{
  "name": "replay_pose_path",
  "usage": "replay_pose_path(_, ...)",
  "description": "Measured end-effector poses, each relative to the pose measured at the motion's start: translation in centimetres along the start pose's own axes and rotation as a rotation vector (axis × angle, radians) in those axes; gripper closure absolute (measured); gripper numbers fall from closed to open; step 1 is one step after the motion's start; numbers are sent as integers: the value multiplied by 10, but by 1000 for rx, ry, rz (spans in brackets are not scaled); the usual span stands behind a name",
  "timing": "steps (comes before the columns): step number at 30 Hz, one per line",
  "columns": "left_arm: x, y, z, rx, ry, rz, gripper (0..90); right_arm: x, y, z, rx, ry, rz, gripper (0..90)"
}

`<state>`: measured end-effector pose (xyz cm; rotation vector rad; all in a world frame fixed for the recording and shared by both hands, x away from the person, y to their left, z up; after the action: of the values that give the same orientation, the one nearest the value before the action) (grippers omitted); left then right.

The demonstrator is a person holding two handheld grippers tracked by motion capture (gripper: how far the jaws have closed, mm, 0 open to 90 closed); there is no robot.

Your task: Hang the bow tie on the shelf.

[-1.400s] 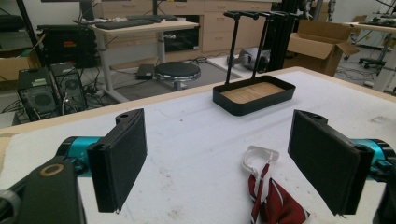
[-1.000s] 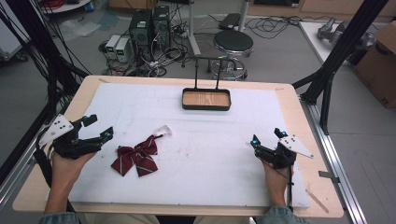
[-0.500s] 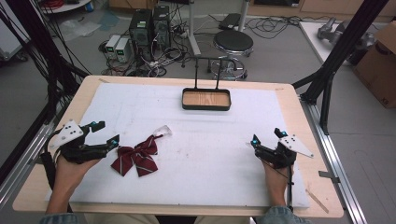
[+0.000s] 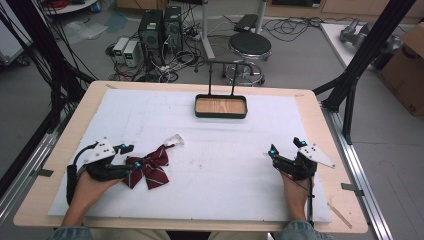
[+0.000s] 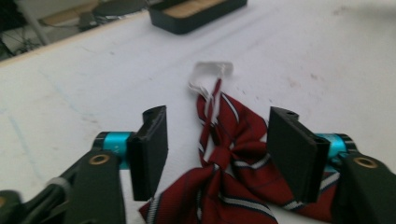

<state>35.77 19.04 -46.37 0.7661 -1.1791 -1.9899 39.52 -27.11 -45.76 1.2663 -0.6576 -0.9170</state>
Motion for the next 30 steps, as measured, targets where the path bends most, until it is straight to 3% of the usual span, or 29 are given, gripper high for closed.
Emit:
replay_pose_path(6,14,-10,-14,-53,-50,-58,566,0,0,0,-1,1,-4,103)
replay_pose_path(14,20,-14,-26,-75,-46,-135,610,0,0,0,-3,1,-5,103)
replay_pose_path(23,14,-28,-41,-167,-36,-137,632,-1,0,0,-3,3,-5,103)
replay_pose_path(26,14,-29,-42,-172,-38,-130,656,-1,0,0,-3,3,-3,103)
replay_pose_path(27,13,-29,-41,-174,-28,-140,715,-1,0,-1,-1,3,-2,103)
replay_pose_path(30,14,-28,-39,-179,-29,-154,737,-1,0,0,-1,2,-3,103)
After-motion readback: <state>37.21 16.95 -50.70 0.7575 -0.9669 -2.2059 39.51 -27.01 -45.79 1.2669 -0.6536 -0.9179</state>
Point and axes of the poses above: each handheld gripper's, and its own axes: z roughly backward along the jaws, y roughly out of its top, x roughly to its right, the point moved 10 cm from there along -z, roughly forward along the jaws, and after that the axes turned 12 degrees about y, right-handed, at the moved point
